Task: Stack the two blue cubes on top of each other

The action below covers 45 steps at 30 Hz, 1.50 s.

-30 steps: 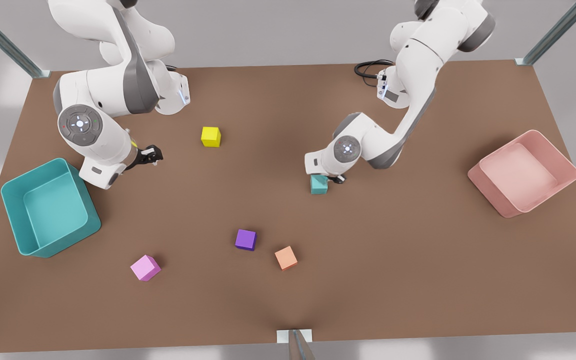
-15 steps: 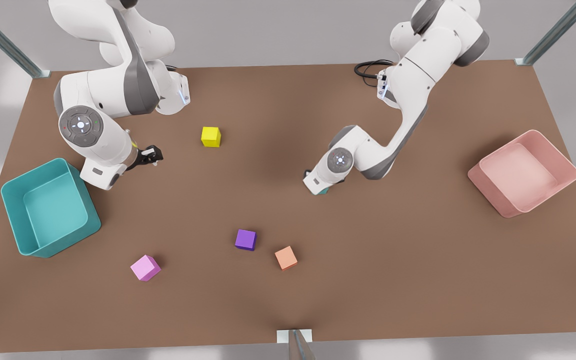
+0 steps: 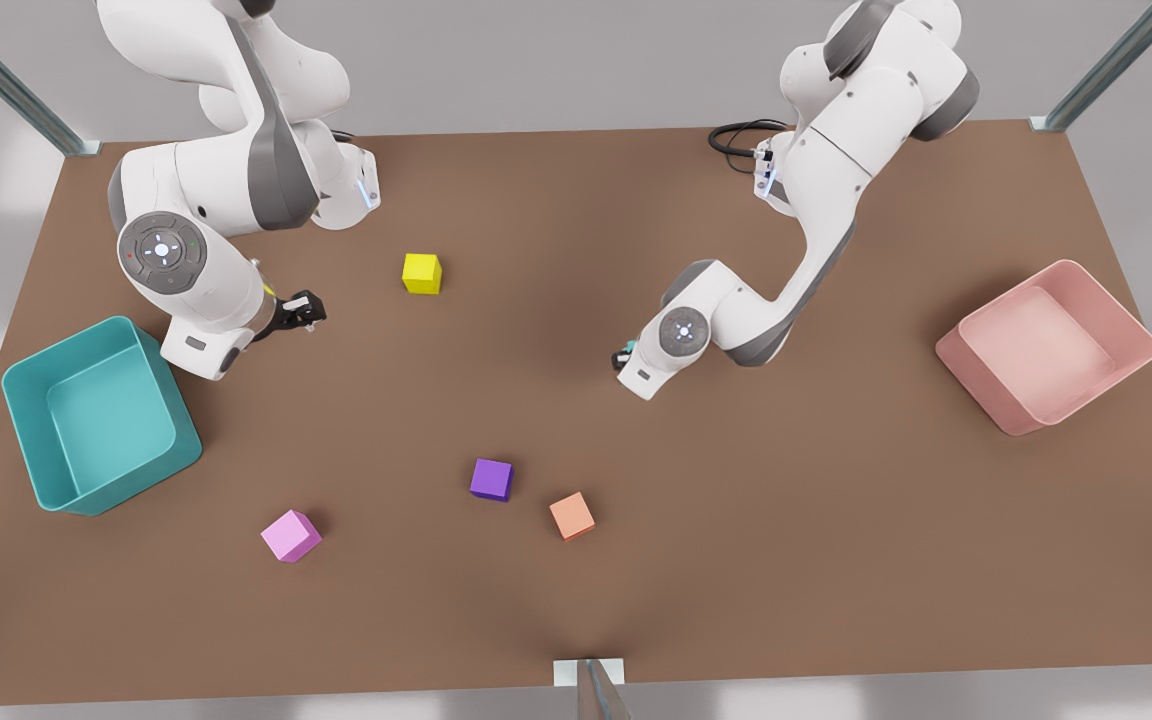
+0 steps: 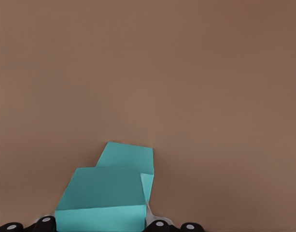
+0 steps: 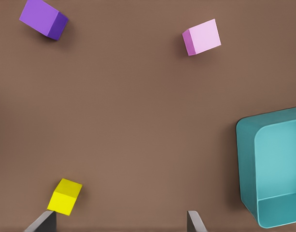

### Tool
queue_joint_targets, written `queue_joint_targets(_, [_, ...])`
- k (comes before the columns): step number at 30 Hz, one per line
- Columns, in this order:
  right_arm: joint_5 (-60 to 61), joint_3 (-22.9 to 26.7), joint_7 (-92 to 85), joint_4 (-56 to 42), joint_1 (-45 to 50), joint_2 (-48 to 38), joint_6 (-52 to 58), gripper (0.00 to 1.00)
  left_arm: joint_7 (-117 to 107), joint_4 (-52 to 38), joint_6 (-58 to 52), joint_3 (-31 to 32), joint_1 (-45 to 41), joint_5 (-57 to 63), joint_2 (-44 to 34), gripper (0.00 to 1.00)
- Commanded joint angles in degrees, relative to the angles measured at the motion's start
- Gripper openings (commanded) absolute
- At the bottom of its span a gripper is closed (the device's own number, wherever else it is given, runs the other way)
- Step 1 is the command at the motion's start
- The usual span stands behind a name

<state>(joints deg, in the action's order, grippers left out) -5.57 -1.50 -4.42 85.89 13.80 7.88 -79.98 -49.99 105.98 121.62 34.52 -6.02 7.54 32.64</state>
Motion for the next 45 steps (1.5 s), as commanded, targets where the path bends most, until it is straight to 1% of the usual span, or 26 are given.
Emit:
queue_joint_targets(1, [0.04, 0.00, -0.42, -0.03, 0.00, -0.06, 0.00, 1.00, 3.50, 1.07, 1.34, 1.69, 1.36, -4.99, -0.03, 1.00])
queue_joint_targets(5, [0.04, 0.00, -0.42, 0.06, 0.00, -0.06, 0.00, 1.00, 3.50, 1.07, 1.69, 1.78, 1.36, -4.99, 0.14, 1.00])
queue_joint_targets(11, [0.04, 0.00, -0.42, 0.06, 0.00, 0.38, -0.09, 1.00, 3.50, 1.07, 3.89, 1.87, 2.24, -4.64, 2.52, 1.00])
queue_joint_targets(13, [0.04, 0.09, -0.42, 0.06, 0.00, 0.38, -0.17, 1.00, 3.50, 0.99, 3.89, 1.87, 2.24, -4.72, 2.43, 1.00])
queue_joint_targets(16, [0.04, 0.00, -0.42, -0.02, 0.00, 0.38, -0.17, 1.00, 3.50, 0.81, 3.80, 3.45, 3.82, -4.72, 2.34, 1.00])
queue_joint_targets(33, [-0.14, 0.00, -0.33, 0.06, 0.00, 0.12, -0.17, 1.00, 2.88, -1.48, 3.80, 3.45, 5.14, -3.67, 2.25, 1.00])
queue_joint_targets(36, [-0.14, 0.00, -0.33, 0.06, 0.00, 0.12, -0.17, 1.00, 3.06, -1.65, 3.62, 3.45, 7.33, -2.44, 2.25, 1.00])
queue_joint_targets(39, [-0.32, 0.00, -0.33, 0.15, 0.00, 0.12, -0.17, 1.00, 5.43, -4.46, 3.01, 5.29, 13.83, -2.44, 2.16, 1.00])
queue_joint_targets(40, [-0.32, 0.00, -0.33, 0.15, 0.00, 0.12, -0.17, 1.00, 11.48, -12.00, -9.09, 7.32, 19.28, -2.09, 0.85, 1.00])
queue_joint_targets(41, [-0.23, 0.00, -0.33, 0.15, 0.09, 0.12, -0.17, 1.00, 25.71, -23.87, -29.74, 7.23, 21.40, 5.37, 0.85, 1.00])
queue_joint_targets(42, [-0.23, 0.00, -0.33, 0.06, 0.09, 0.03, -0.17, 1.00, 34.51, -34.77, -45.66, 7.05, 21.84, 10.56, 0.85, 1.00])
queue_joint_targets(43, [-0.23, 0.00, -0.33, 0.15, 0.09, -0.15, -0.17, 1.00, 42.95, -43.74, -58.23, 7.84, 21.49, 17.24, 0.76, 1.00])
queue_joint_targets(44, [-0.23, 0.00, -0.33, 0.15, 0.09, -0.23, -0.17, 1.00, 44.89, -46.65, -62.56, 7.85, 21.83, 17.78, -1.17, 1.00])
queue_joint_targets(45, [-0.23, 0.00, -0.24, 0.15, 0.09, -0.32, -0.17, 1.00, 63.68, -33.24, -56.79, -10.92, 11.76, 15.76, -12.49, 1.00])
